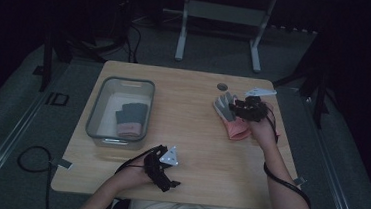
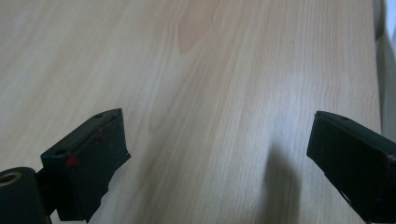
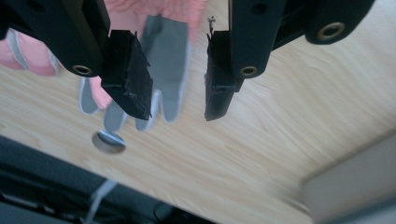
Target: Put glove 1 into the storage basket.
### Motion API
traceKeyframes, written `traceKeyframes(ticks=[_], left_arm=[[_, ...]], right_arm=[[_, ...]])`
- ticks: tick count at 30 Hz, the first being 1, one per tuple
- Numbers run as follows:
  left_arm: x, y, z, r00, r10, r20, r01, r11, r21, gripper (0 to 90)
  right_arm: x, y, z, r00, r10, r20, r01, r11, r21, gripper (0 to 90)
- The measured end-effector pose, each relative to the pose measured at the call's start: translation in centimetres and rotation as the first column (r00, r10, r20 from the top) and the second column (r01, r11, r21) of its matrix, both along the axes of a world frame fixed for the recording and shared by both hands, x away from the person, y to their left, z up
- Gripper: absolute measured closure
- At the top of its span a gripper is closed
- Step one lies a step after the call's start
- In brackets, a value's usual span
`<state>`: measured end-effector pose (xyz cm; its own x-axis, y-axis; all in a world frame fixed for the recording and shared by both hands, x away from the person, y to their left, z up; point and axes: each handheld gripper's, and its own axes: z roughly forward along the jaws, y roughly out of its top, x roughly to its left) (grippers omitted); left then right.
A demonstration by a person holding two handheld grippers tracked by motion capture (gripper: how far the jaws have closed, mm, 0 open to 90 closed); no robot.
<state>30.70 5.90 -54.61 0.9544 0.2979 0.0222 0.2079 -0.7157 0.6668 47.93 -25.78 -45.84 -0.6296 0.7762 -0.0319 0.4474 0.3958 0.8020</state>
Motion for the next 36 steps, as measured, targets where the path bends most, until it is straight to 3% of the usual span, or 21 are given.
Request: traceKeyframes(ticks=[2, 5, 6, 9, 11, 13, 16, 17, 21, 22, 27, 30, 36], left_arm=[[0.0, 0.1, -0.3, 0.9998, -0.011, -0.017, 0.012, 0.9998, 0.017, 4.5], [-0.2, 0.1, -0.3, 0.9993, -0.015, -0.033, 0.015, 0.9999, 0.008, 4.5], [-0.2, 0.1, -0.2, 0.9990, -0.012, -0.044, 0.012, 0.9999, 0.007, 4.5], [-0.4, 0.3, -0.2, 0.9996, -0.004, -0.028, 0.004, 0.9997, 0.024, 4.5], [-0.4, 0.5, -0.2, 0.9995, -0.003, -0.033, 0.004, 0.9996, 0.026, 4.5], [-0.6, 0.8, -0.2, 0.9996, -0.006, -0.027, 0.006, 0.9996, 0.026, 4.5], [-0.6, 1.2, -0.1, 0.9995, -0.004, -0.032, 0.005, 1.0000, 0.008, 4.6], [-0.6, 1.3, -0.1, 0.9995, -0.002, -0.030, 0.003, 1.0000, 0.009, 4.6], [-0.6, 1.4, 0.0, 0.9996, -0.001, -0.027, 0.001, 1.0000, 0.006, 4.6], [-0.7, 1.4, 0.0, 0.9998, 0.000, -0.022, 0.000, 1.0000, 0.003, 4.6], [-0.8, 1.4, -0.1, 0.9997, -0.004, -0.022, 0.004, 1.0000, 0.006, 4.6], [-0.8, 1.4, -0.2, 0.9997, -0.007, -0.022, 0.007, 1.0000, 0.006, 4.6], [-0.8, 1.5, -0.1, 0.9998, -0.008, -0.018, 0.009, 0.9999, 0.007, 4.6]], right_arm=[[0.4, 0.1, -0.3, 0.9999, -0.004, -0.011, 0.004, 1.0000, -0.005, 60.0], [2.2, 0.3, -1.6, 0.9978, -0.012, -0.065, 0.010, 0.9995, -0.028, 57.8], [2.2, 0.3, -1.6, 0.9978, -0.012, -0.065, 0.010, 0.9995, -0.028, 57.8], [3.1, 0.7, -2.7, 0.9955, 0.000, -0.094, -0.008, 0.9966, -0.082, 57.3], [3.6, 1.0, -3.8, 0.9931, -0.003, -0.118, -0.015, 0.9886, -0.150, 57.2], [3.7, 1.1, -4.1, 0.9925, -0.010, -0.122, -0.012, 0.9846, -0.174, 57.2], [4.1, 1.1, -5.4, 0.9912, -0.022, -0.130, -0.010, 0.9704, -0.241, 55.8], [4.2, 1.0, -6.5, 0.9930, -0.009, -0.118, -0.024, 0.9624, -0.270, 55.8], [4.3, 0.8, -7.0, 0.9937, 0.002, -0.112, -0.032, 0.9638, -0.265, 59.3], [4.4, 0.7, -7.2, 0.9891, 0.002, -0.147, -0.038, 0.9701, -0.240, 68.6], [4.4, 1.0, -7.4, 0.9898, -0.008, -0.142, -0.028, 0.9677, -0.251, 74.1], [4.4, 0.7, -7.5, 0.9876, -0.038, -0.153, 0.005, 0.9773, -0.212, 83.0], [4.1, 0.7, -7.2, 0.9870, -0.081, -0.139, 0.055, 0.9825, -0.178, 86.9]])
